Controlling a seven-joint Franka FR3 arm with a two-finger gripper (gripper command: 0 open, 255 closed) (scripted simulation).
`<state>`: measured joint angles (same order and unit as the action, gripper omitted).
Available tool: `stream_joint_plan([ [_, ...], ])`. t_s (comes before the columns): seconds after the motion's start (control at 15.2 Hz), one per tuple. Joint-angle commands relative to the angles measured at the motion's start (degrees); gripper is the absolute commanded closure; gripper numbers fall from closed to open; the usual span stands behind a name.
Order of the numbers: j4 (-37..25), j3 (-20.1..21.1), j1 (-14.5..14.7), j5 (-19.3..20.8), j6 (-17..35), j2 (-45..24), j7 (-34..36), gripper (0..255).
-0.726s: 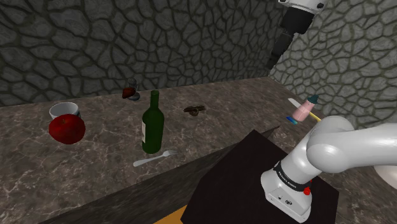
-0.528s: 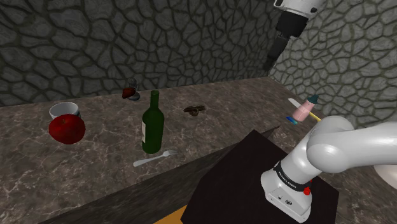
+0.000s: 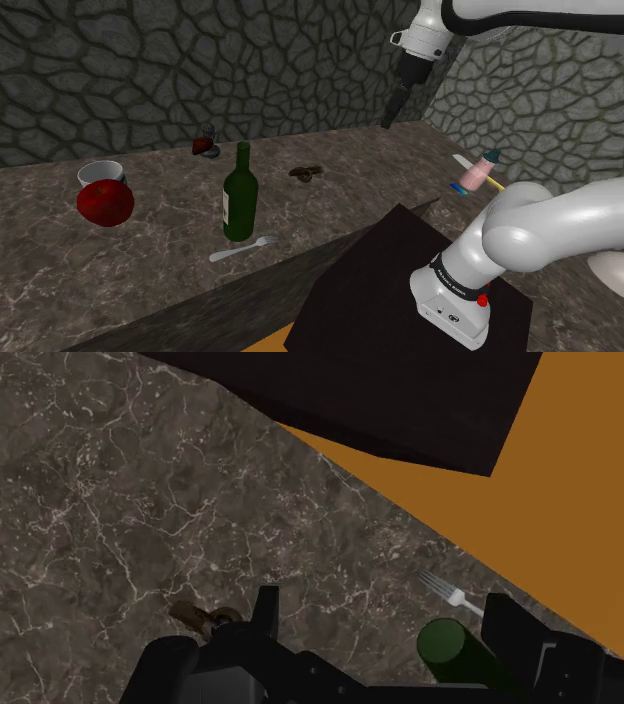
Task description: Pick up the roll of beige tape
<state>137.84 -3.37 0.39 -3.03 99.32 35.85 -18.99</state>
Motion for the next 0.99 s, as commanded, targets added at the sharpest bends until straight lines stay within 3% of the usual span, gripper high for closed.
stream_joint_plan([
  [0.0, 0.88, -0.67, 0.19, 0.33, 3.67, -3.11, -1.87, 0],
  [0.46, 0.19, -3.03, 0.81, 0.72, 15.08, -16.72, -8.50, 0],
  [0.92, -4.46, -4.51, 1.31, -0.51, 24.41, -32.22, -15.22, 0],
])
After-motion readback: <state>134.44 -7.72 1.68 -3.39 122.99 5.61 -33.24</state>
